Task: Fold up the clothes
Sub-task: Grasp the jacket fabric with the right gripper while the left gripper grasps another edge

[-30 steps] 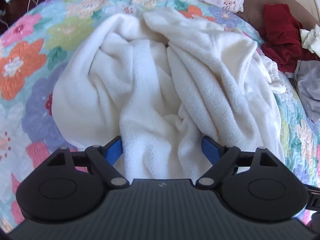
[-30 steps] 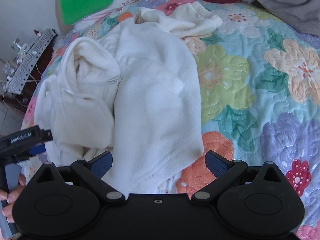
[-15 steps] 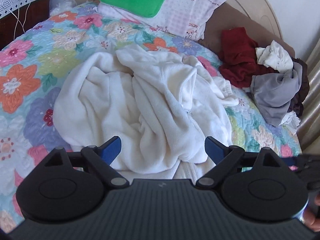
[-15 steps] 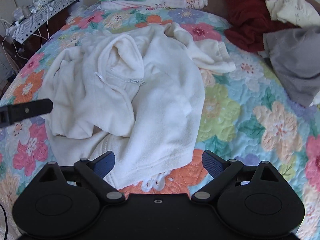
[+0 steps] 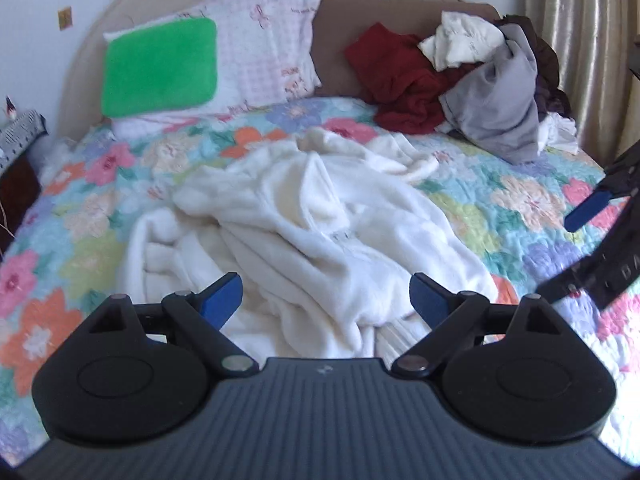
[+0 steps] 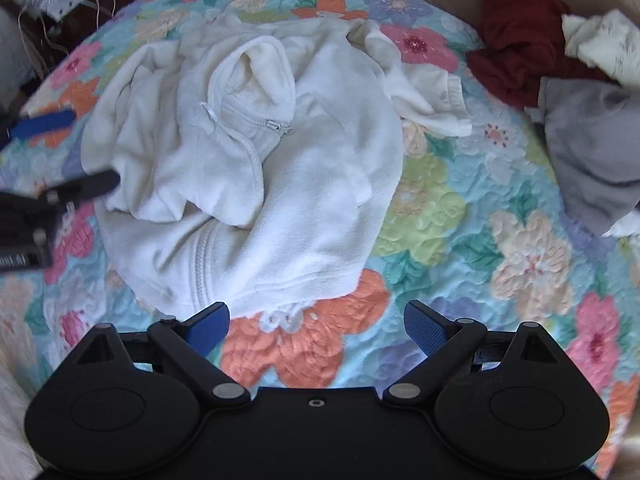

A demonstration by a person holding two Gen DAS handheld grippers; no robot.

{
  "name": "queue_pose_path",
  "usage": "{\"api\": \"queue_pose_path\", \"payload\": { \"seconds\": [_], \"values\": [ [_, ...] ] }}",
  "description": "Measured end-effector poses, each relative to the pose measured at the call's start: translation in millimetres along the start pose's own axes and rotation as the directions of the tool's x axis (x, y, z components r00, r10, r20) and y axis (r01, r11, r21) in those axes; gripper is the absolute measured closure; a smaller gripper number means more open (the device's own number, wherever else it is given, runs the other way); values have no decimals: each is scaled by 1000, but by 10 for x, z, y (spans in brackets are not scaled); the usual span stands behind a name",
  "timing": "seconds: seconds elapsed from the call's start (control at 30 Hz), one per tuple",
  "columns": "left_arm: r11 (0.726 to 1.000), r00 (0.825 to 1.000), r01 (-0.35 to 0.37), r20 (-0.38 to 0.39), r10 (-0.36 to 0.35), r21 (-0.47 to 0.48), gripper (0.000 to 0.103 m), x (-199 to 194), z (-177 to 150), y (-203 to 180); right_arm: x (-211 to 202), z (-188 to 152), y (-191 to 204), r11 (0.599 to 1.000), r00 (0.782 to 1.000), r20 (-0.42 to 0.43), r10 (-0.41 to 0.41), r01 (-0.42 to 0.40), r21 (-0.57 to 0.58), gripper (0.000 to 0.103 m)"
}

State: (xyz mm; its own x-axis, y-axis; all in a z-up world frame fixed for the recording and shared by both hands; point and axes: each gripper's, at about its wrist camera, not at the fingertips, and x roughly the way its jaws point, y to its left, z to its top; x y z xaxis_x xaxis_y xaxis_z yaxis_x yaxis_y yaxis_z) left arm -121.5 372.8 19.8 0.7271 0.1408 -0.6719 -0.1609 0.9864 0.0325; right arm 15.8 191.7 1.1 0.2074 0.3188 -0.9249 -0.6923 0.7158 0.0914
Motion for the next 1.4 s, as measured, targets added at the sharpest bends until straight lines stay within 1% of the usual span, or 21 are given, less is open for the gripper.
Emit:
{"api": "queue_pose_path", "payload": {
  "seconds": [0.1,0.17,0.27,0.3,0.4,0.43,0.47,0.53,0.6,0.63,0.7,0.73,0.77,0.8,0.83,0.87,0.9,1.0,1.23,1.33,1.4],
  "values": [
    [1000,998,8,-59,-9,-11,12,303,-245,-30,266,-198,-229,986,991,89,99,-110,123,6],
    [998,992,-64,-103,66,24,12,498,-259,-56,401,-297,-224,983,982,161,103,-126,135,6],
    [994,991,-105,-75,107,34,12,625,-192,-47,650,-359,-302,948,964,230,134,-193,254,6],
    [997,993,-75,-89,76,12,9,700,-191,-17,722,-366,-311,948,963,246,108,-174,267,6],
    [998,989,-28,-146,19,-60,9,918,-285,65,915,-332,-199,980,966,243,-90,42,195,6],
    [998,988,-26,-156,17,-54,9,955,-327,62,957,-314,-179,984,968,237,-84,42,175,6],
    [999,987,-26,-157,21,-33,9,972,-366,48,999,-294,-161,987,970,233,-65,28,158,6],
    [1000,986,-25,-165,27,17,9,1003,-411,9,1102,-272,-160,976,968,244,55,-103,190,6],
    [998,987,-8,-162,18,62,5,1053,-403,-35,1213,-263,-144,946,951,255,172,-231,226,8],
    [997,988,-6,-154,18,78,4,1087,-396,-48,1243,-251,-98,942,945,263,194,-255,220,10],
    [996,988,-53,-140,63,74,4,1224,-342,-24,1261,-224,19,954,942,285,177,-235,184,21],
    [996,987,-73,-137,80,58,4,1286,-319,14,1254,-202,61,957,940,291,178,-234,170,41],
    [995,987,-91,-130,94,32,10,1322,-300,73,1237,-174,97,960,941,289,174,-227,162,61],
    [995,986,-103,-133,103,10,28,1322,-287,132,1220,-146,133,963,943,287,170,-221,154,72],
    [995,985,-97,-141,96,0,34,1293,-268,179,1197,-119,170,967,945,286,161,-208,144,81],
    [996,986,-92,-144,89,-11,42,1255,-247,226,1156,-98,209,976,947,292,134,-178,129,84],
    [996,990,-82,-121,79,-27,56,1163,-217,274,1115,-77,247,983,948,298,107,-147,113,86],
    [995,995,-77,-64,74,-60,70,939,-128,385,971,-39,331,995,941,338,33,-62,74,91],
    [960,998,-31,41,45,-278,76,589,88,768,704,42,347,993,911,395,-121,114,41,98],
    [950,984,-133,75,160,-283,77,497,108,911,657,48,199,980,905,376,-201,179,93,98],
    [950,980,-169,58,190,-262,80,537,92,1056,650,36,30,976,911,360,-201,156,151,98]
  ]
}}
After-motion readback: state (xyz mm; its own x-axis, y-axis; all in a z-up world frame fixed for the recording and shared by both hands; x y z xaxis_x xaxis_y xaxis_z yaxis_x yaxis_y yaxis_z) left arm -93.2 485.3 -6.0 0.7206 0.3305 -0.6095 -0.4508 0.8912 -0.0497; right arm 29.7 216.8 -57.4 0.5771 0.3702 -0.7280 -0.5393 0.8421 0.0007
